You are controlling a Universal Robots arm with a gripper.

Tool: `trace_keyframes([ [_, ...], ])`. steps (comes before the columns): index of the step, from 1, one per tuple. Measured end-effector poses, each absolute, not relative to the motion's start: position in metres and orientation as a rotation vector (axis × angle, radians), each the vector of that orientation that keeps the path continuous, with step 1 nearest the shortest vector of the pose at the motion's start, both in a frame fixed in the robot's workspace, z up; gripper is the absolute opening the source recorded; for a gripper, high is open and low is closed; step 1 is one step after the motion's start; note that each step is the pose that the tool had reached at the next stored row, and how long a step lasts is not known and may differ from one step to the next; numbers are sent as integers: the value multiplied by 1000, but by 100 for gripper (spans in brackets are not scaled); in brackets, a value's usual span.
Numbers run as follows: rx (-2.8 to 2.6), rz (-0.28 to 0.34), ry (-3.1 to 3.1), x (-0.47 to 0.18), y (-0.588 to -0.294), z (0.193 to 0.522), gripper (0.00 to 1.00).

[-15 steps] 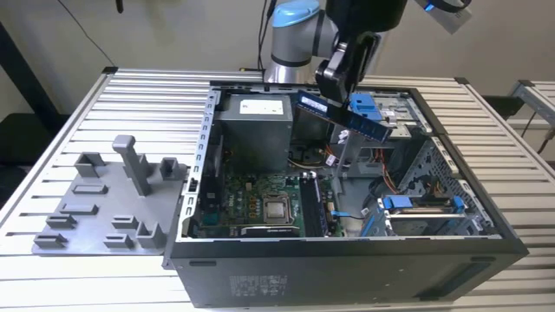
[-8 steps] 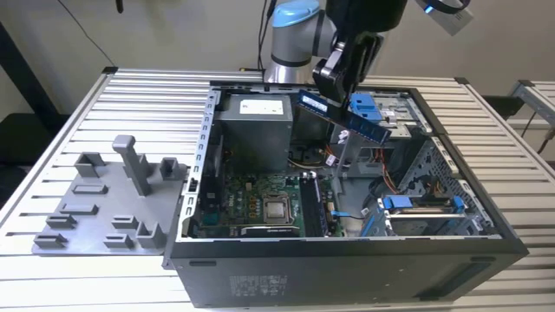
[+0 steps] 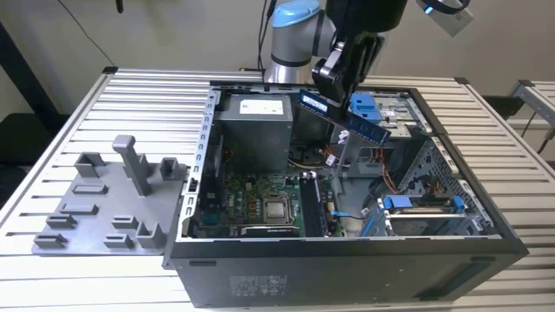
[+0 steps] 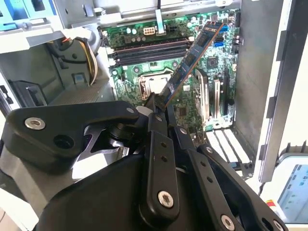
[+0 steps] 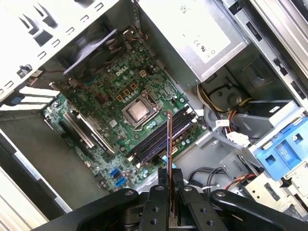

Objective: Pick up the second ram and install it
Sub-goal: 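Insert the second ram into the second slot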

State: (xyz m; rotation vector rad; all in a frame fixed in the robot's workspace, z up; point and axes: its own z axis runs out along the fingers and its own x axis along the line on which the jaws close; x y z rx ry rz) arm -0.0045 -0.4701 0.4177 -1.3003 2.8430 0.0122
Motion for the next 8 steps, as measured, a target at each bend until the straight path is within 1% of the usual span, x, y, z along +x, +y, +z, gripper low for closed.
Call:
trace_keyframes([
  [8, -1209, 9, 2884, -5, -470, 417, 14],
])
